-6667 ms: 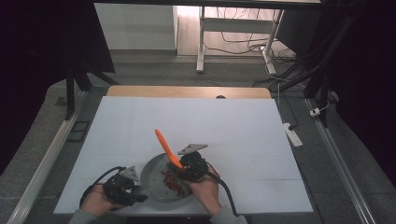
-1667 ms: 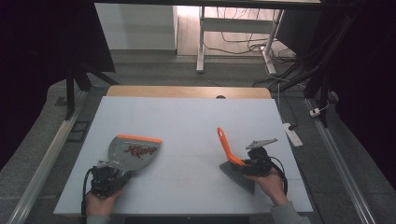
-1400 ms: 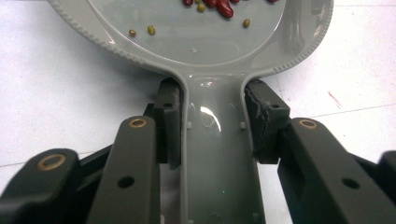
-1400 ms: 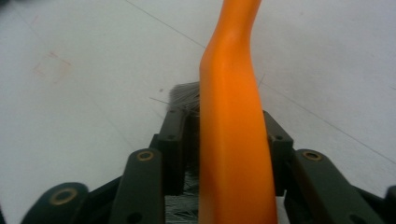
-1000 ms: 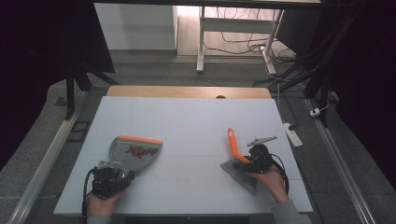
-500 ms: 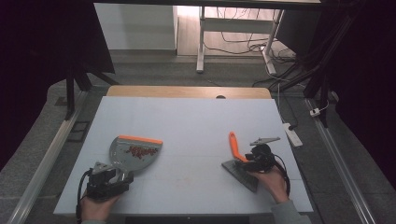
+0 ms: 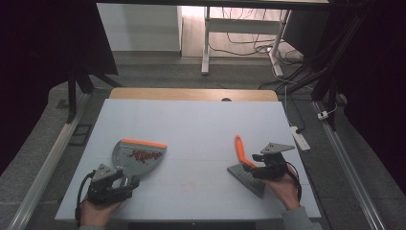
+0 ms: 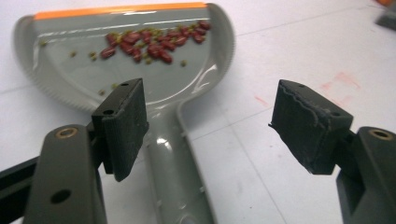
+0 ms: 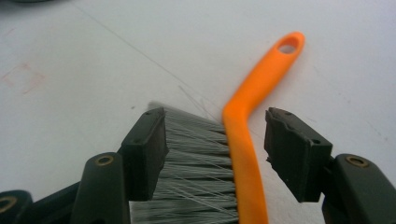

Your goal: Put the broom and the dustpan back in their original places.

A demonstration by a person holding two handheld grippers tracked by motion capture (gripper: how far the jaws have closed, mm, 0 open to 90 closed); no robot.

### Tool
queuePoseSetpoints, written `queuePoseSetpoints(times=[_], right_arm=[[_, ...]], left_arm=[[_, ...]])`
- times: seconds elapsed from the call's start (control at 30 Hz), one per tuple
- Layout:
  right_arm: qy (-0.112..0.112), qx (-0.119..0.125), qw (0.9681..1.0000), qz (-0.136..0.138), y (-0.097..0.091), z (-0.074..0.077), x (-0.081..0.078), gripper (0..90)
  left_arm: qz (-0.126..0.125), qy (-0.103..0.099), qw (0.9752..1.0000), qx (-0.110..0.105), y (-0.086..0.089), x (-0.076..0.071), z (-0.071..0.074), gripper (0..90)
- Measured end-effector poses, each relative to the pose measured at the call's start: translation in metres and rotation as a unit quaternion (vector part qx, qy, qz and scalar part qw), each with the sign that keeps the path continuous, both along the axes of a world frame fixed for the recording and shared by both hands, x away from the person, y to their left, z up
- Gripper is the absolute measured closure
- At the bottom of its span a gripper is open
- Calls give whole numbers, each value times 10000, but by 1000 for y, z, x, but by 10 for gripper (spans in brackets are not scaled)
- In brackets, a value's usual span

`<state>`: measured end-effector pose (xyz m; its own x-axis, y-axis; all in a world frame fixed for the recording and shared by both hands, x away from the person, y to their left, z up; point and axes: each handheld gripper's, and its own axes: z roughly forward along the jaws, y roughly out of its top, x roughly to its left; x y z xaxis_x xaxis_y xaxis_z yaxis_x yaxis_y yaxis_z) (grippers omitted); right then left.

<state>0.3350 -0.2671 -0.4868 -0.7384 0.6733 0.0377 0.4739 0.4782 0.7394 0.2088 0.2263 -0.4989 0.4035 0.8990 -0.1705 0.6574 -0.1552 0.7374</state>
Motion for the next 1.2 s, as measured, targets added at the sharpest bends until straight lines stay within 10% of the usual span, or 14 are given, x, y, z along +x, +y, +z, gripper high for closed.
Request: queuePoseSetpoints(times=[0.53, 1.2], right_arm=[[-555, -42, 9970, 539, -15, 3, -18, 373], [-786, 183, 9945, 662, -24, 3, -27, 281]], left_arm=[[-964, -131, 9952, -76, -3, 25, 2, 288], [-1141, 66, 9933, -142, 1, 20, -13, 286]])
